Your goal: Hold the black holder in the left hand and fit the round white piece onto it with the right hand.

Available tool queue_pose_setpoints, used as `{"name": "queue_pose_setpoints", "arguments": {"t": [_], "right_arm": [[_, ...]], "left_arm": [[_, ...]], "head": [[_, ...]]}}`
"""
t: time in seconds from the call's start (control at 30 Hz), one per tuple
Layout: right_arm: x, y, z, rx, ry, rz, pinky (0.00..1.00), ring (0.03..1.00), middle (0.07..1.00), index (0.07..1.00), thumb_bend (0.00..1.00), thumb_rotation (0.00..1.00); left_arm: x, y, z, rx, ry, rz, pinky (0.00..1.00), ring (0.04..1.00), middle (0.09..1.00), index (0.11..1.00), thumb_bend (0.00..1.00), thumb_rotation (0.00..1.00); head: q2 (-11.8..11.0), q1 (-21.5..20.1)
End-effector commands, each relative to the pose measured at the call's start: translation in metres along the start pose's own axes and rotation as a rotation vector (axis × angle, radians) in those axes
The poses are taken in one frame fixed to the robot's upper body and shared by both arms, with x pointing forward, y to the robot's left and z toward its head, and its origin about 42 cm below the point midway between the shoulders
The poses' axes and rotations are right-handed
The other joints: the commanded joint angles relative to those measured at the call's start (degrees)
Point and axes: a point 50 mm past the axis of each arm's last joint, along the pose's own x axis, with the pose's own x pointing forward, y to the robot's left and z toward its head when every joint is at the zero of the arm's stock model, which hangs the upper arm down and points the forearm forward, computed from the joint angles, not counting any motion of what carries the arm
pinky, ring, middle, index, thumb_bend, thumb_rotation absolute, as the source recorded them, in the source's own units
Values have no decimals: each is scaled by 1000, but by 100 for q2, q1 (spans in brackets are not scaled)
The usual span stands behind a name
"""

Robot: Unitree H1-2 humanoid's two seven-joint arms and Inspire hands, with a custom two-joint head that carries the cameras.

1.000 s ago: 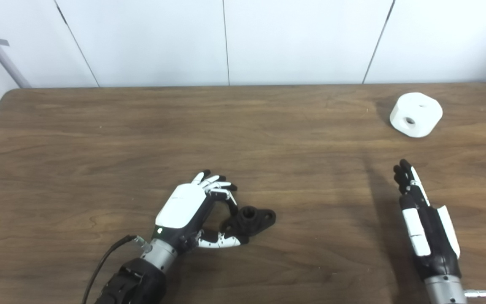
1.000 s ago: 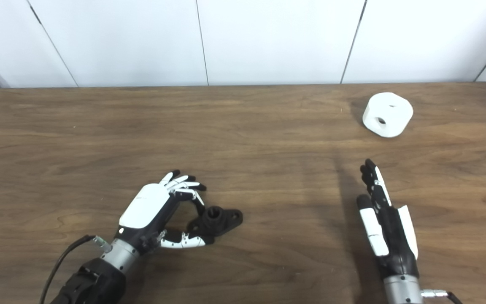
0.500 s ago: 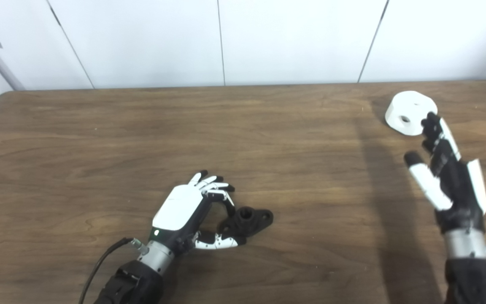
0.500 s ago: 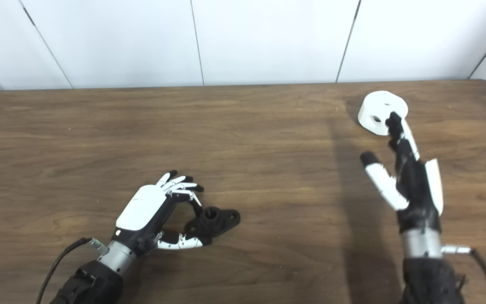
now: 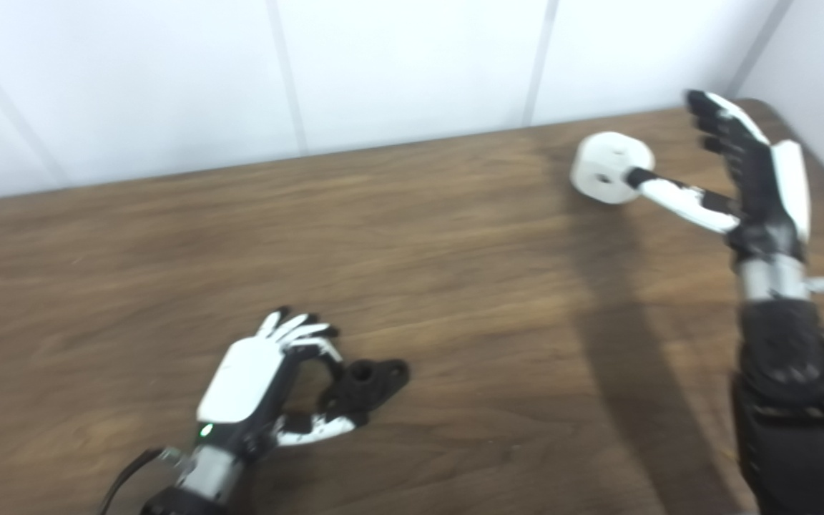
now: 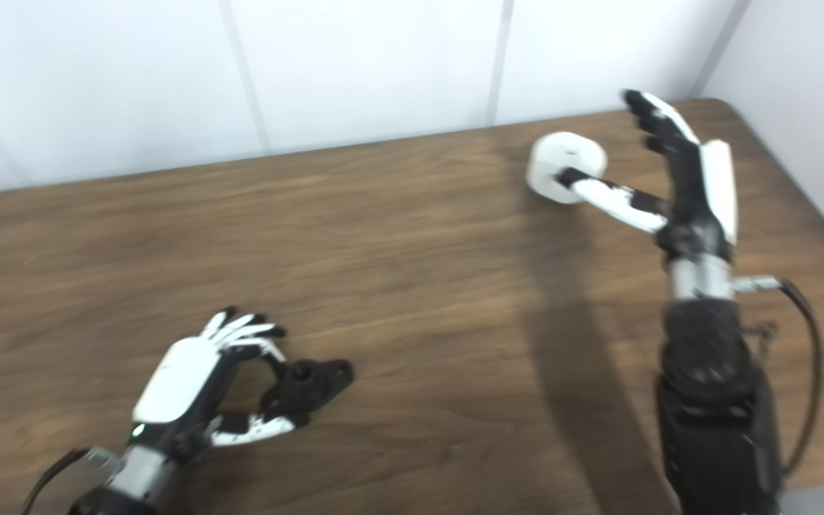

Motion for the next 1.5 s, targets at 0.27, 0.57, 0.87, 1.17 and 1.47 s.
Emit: {"name": "queue_pose_setpoints", "arguments": {"t": [0.27, 0.57, 0.87, 1.17, 1.47], "right_arm": [[35, -5, 7, -126, -6, -45, 903, 926, 923, 843, 865, 445], [59, -2, -2, -186, 15, -27, 897, 915, 913, 801, 955, 384], [87, 6, -16, -270, 56, 42, 869, 940, 953, 810, 957, 368], [116, 13, -23, -345, 108, 136, 999, 999, 984, 792, 995, 344], [131, 23, -24, -410, 141, 170, 1000, 1000, 987, 794, 1000, 363]], "left_arm": [[-9, 2, -13, 28, 8, -16, 982, 858, 770, 485, 521, 47], [-11, 1, -14, 19, 16, -19, 977, 860, 773, 485, 520, 46], [-11, -4, -14, 10, 22, -20, 981, 859, 775, 485, 520, 46], [-10, -5, -12, 16, 18, -13, 974, 857, 774, 485, 520, 46], [-11, -5, -10, 7, 20, -10, 972, 859, 773, 485, 520, 46]], "head": [[-219, -253], [-346, -146], [-485, -44], [-450, 34], [-422, 79]]}}
